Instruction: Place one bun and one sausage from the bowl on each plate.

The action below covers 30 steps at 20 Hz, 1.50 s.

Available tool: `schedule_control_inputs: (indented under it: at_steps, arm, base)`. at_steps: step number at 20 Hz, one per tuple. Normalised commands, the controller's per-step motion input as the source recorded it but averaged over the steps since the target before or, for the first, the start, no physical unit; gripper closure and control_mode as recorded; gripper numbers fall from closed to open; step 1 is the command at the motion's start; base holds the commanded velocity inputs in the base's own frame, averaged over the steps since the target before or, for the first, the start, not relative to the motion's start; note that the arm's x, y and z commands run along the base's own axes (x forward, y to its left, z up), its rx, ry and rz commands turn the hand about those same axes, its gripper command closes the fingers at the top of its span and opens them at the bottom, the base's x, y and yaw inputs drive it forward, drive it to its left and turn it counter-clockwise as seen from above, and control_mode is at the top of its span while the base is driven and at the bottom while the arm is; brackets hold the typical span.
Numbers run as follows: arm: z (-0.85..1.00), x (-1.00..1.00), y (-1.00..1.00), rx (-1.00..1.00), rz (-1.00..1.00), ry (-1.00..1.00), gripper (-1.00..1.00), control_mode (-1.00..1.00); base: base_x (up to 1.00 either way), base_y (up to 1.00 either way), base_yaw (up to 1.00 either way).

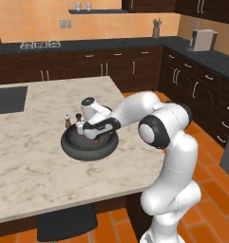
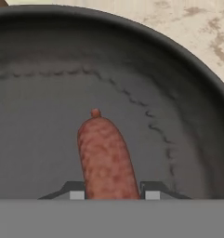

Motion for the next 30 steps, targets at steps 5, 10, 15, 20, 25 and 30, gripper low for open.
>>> schedule_control_inputs:
  at_steps: [5,10,15,20,25,30]
  arm:
    - [0.75,-0.35,-0.09,0.05,-0.02,-0.05,1.00,-1.00]
    - [0.73,-0.84,-0.50,0.04,-0.10,-0.11,1.00,-1.00]
    - [0.25,-1.00,-0.79,0.14,-0.07,-0.21,1.00,-1.00]
    - [0.05,-0.40,-0.10,0.05,-0.01,-0.16,1.00,1.00]
    - [0.00,0.00,0.00,0.00,0.00,0.00,1.00,1.00]
    - [0.00,0.00,0.00,0.00,0.00,0.00,1.00,1.00]
  base:
    - [0.00,0.00,0.00]
    - [0.00,0.00,0.00]
    - [0.00,0.00,0.00]
    - [-0.60,0.06,0.00]
    - [-0.98,0.85,0.00]
    - [-0.58,1.00,0.00]
